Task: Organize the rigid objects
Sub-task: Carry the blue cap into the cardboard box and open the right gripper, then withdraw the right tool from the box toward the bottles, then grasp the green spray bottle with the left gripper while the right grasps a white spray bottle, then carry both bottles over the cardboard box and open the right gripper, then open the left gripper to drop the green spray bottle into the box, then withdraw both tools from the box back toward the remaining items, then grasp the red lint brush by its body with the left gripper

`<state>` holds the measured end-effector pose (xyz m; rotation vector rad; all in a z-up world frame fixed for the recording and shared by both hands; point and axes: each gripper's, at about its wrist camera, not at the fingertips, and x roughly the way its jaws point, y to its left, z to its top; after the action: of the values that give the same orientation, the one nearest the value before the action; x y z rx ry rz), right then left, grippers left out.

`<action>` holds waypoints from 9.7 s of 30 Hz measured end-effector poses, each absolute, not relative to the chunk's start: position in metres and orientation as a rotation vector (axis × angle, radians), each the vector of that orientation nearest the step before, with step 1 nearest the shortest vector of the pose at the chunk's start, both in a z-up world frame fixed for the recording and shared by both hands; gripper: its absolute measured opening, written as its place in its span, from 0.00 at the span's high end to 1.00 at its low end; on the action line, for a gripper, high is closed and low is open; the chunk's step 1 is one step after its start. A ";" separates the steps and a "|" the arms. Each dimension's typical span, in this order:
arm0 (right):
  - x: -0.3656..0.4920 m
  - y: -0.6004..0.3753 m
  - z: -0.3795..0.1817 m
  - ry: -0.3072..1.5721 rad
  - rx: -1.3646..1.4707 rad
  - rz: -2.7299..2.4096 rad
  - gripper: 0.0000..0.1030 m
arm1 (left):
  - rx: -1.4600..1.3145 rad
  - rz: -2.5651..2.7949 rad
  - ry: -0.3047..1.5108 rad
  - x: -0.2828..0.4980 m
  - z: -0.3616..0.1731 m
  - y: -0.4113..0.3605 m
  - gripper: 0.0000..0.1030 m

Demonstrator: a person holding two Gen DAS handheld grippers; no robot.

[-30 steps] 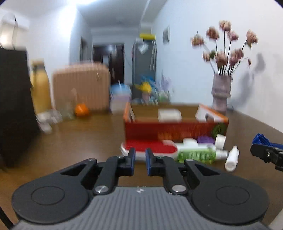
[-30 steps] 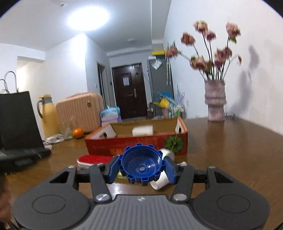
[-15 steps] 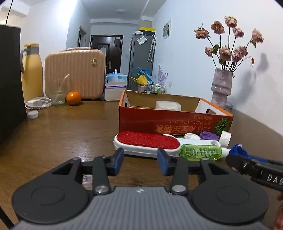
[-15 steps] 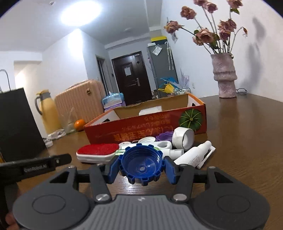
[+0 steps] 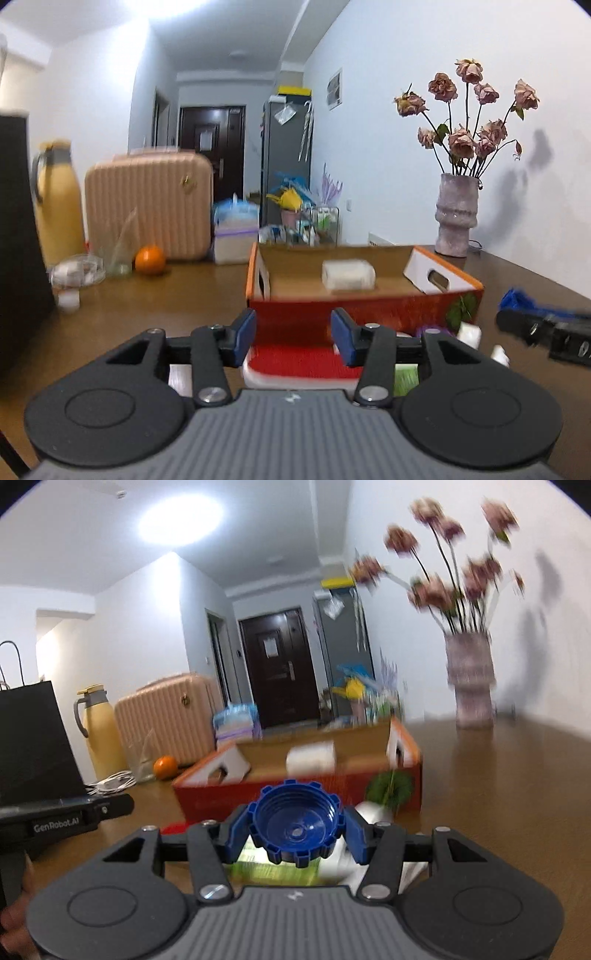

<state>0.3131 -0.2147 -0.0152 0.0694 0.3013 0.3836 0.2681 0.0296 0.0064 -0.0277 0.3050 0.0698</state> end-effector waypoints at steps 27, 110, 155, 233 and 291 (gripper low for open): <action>0.674 -0.166 -0.021 0.833 -0.109 0.278 0.26 | -0.027 -0.031 0.903 0.621 -0.006 0.045 0.00; 0.348 -0.237 -0.072 0.665 -0.087 0.233 0.74 | 0.275 -0.637 0.698 0.343 -0.057 -0.054 0.70; 0.507 -0.175 0.011 0.533 -0.303 0.257 0.74 | 0.016 0.040 0.637 0.504 0.029 0.056 0.70; 0.150 -0.223 -0.032 0.287 -0.083 0.265 0.11 | 0.065 0.062 0.194 0.092 -0.002 0.062 0.00; 0.226 -0.232 0.005 0.246 0.273 0.319 0.87 | -0.279 -0.043 0.149 0.142 0.019 0.051 0.42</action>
<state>0.2260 -0.2324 0.0048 0.2733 0.2459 0.3194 0.1421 0.0506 0.0190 -0.2788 0.1494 -0.0427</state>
